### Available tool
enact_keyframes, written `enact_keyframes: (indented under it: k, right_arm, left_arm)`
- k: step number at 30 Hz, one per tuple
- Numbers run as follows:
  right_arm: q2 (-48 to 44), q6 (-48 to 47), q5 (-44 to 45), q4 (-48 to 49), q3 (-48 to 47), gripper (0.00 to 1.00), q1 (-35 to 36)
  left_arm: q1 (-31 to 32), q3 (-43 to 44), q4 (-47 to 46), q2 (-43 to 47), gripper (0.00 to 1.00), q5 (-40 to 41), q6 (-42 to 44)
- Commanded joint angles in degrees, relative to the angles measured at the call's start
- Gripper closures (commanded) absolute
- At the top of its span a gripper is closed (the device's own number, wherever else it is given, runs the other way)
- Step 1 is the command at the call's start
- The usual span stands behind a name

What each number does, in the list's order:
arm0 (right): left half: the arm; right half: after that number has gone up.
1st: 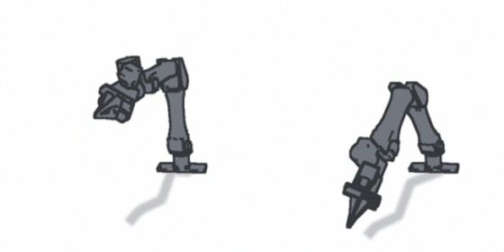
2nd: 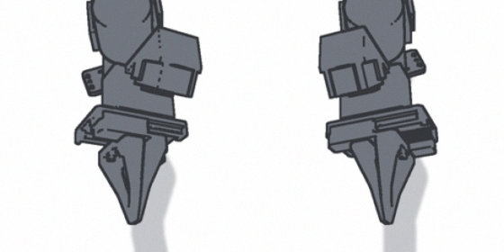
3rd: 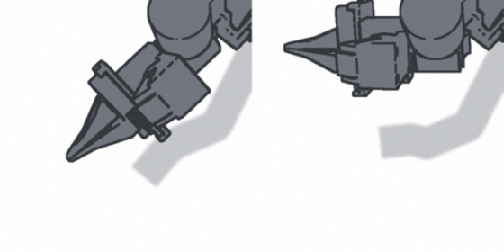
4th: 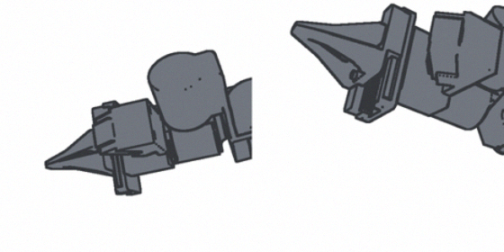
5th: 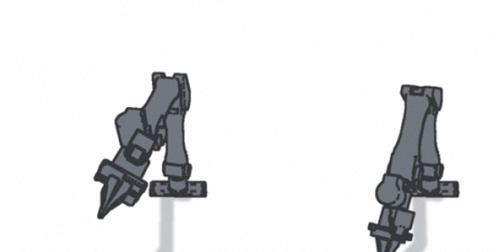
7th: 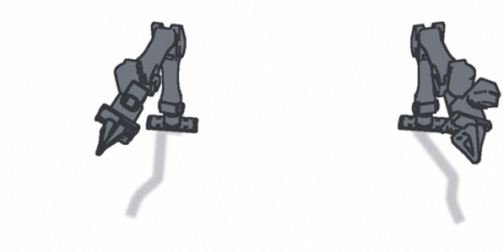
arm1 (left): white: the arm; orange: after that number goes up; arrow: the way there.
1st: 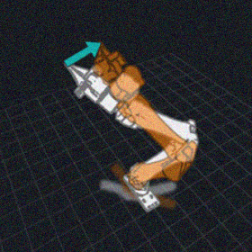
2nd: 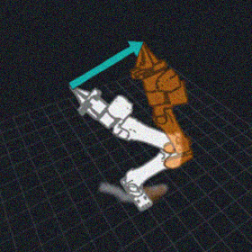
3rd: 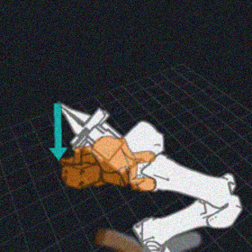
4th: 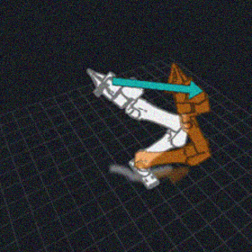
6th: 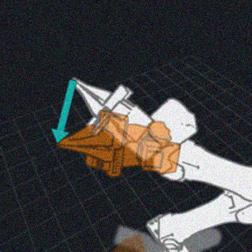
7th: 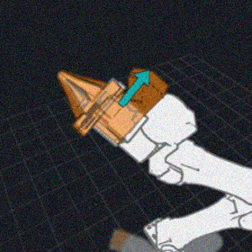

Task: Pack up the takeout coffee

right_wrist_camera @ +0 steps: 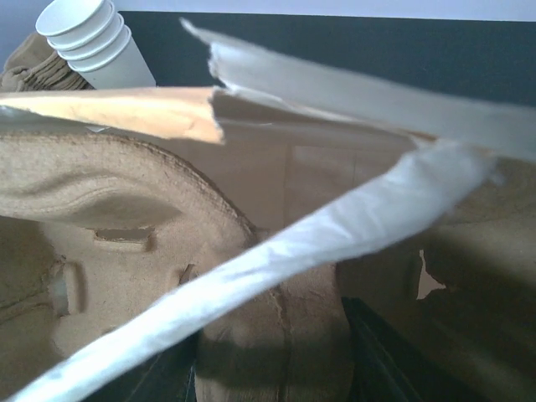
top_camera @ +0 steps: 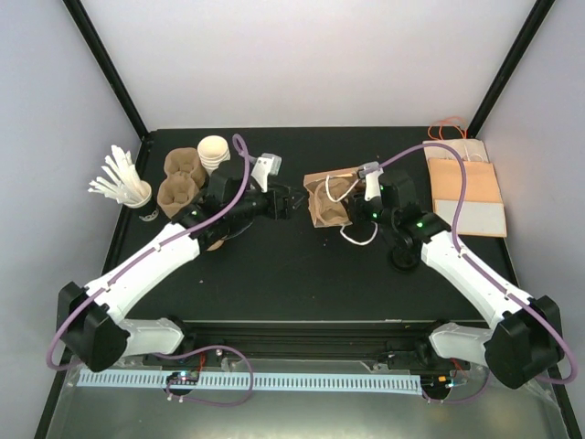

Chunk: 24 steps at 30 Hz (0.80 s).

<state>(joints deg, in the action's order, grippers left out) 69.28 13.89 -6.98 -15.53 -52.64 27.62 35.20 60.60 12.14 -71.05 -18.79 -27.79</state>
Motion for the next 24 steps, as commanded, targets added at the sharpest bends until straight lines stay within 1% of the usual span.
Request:
enact_keyframes:
  k: [1,3,7,11,19,21,24]
  right_arm:
    - [0.1,0.5,-0.7,0.8,-2.0,0.57,-0.2]
    - [0.4,0.5,-0.7,0.3,-2.3,0.57,-0.1]
    - [0.4,0.4,-0.7,0.1,-2.0,0.57,-0.1]
    - [0.2,0.2,-0.7,0.3,-1.6,0.57,-0.1]
    - [0.2,0.0,-0.6,0.2,-1.5,0.57,-0.1]
    - [0.2,0.1,0.2,-0.3,-1.5,0.57,-0.1]
    - [0.2,0.1,2.0,-1.9,-2.2,0.57,-0.1]
  left_arm:
    - [-0.3,6.2,2.3,-5.1,0.17,2.9,-2.0]
    - [-0.2,8.1,4.0,-6.6,0.18,2.2,-2.6]
    - [-0.2,7.4,0.5,-8.5,0.27,1.0,-5.3]
    - [-0.2,8.9,0.0,-10.6,0.35,0.5,-6.4]
    - [0.0,9.2,-0.7,-13.7,0.37,1.9,-9.4]
    - [0.2,9.6,-0.5,-14.3,0.45,2.3,-9.2]
    - [0.3,10.8,2.0,-14.1,0.60,4.7,-7.5]
